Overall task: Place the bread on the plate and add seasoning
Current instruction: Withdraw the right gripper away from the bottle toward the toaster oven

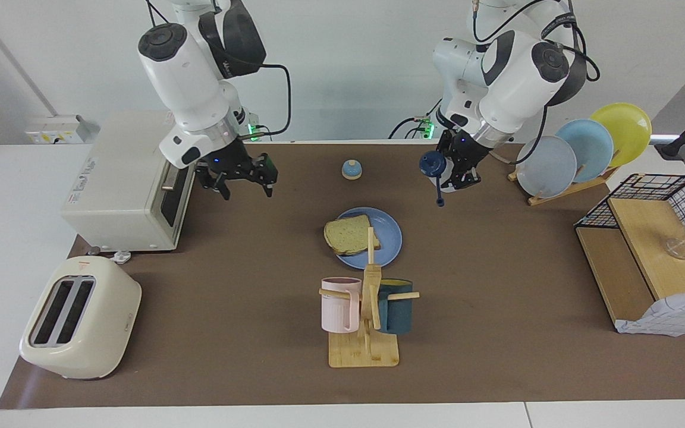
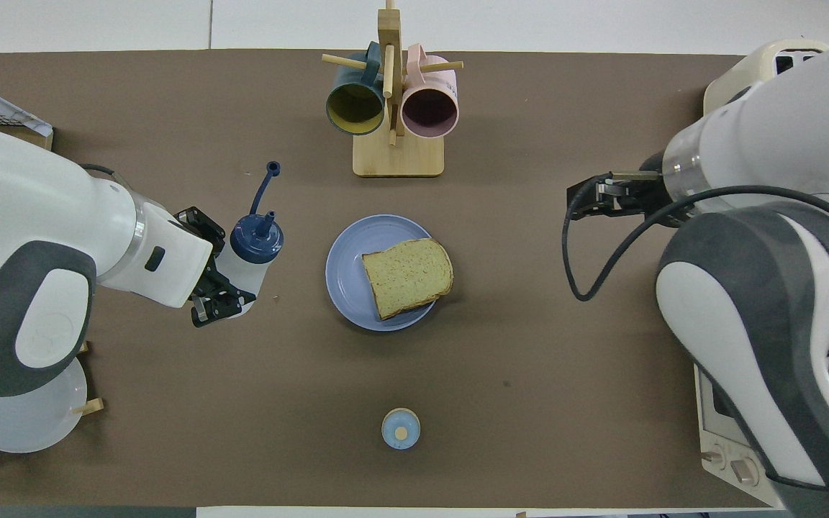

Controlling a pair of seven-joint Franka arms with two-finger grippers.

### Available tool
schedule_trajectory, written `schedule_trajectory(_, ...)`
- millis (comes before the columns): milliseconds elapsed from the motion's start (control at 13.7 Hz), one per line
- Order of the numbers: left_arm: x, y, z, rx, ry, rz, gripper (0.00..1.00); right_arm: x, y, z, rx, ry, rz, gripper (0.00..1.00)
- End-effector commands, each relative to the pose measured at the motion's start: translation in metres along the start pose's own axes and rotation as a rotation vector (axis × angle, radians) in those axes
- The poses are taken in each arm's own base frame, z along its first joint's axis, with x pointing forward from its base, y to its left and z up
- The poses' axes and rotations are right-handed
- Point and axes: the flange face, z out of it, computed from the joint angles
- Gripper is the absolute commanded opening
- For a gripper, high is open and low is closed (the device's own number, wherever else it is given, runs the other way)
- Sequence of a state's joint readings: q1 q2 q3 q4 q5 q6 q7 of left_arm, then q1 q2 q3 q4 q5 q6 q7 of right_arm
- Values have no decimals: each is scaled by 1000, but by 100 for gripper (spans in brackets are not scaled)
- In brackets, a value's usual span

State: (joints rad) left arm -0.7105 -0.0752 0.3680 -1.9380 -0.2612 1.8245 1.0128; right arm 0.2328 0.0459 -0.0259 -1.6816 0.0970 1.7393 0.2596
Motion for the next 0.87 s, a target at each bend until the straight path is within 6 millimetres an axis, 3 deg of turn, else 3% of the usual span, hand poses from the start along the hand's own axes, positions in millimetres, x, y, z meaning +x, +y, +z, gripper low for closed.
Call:
schedule_trajectory(0, -18, 6, 6, 47, 62, -97, 0, -28, 53, -41, -66, -28, -3, 100)
schedule_trajectory(364, -44, -12, 7, 103, 143, -223, 0, -32, 119, -50, -96, -57, -65, 100)
schedule_trajectory(801, -51, -19, 18, 217, 273, -498, 0, -30, 120, -53, -94, -85, -79, 100)
